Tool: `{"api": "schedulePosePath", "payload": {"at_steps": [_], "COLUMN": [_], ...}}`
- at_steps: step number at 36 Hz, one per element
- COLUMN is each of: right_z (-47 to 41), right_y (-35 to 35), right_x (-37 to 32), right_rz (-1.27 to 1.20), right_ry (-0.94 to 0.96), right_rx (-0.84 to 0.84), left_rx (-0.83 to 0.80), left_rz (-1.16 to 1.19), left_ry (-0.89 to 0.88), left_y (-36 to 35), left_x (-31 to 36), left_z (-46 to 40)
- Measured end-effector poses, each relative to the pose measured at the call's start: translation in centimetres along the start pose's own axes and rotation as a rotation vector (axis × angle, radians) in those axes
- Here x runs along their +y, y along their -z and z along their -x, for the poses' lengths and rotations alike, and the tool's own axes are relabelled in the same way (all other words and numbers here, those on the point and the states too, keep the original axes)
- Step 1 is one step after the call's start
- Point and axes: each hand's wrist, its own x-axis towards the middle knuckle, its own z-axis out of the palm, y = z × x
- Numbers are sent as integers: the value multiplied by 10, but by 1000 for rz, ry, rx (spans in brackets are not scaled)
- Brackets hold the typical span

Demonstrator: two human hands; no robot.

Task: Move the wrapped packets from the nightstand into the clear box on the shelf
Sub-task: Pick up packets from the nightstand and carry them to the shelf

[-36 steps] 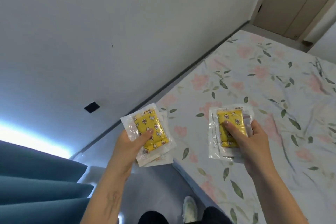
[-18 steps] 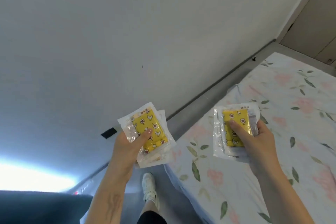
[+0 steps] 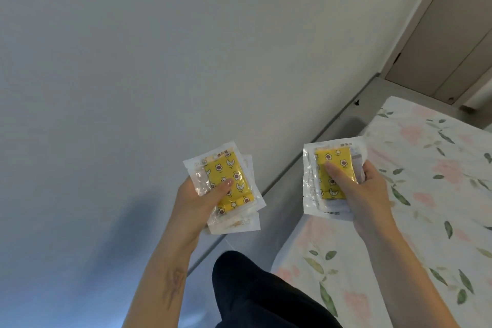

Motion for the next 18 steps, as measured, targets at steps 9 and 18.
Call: {"api": "schedulePosePath", "payload": {"at_steps": [9,18], "right_z": [-9,-11], "right_y": [-36,-50], "right_x": [-15,-21], "right_rz": [-6,40], "right_ry": [65,50], "right_rx": [52,148], "left_rx": [-98,-182], "left_rz": [-10,18], "left_ry": [-63,-77], "left_y": [17,27], "left_x": [27,44], "left_z": [-46,-82]}}
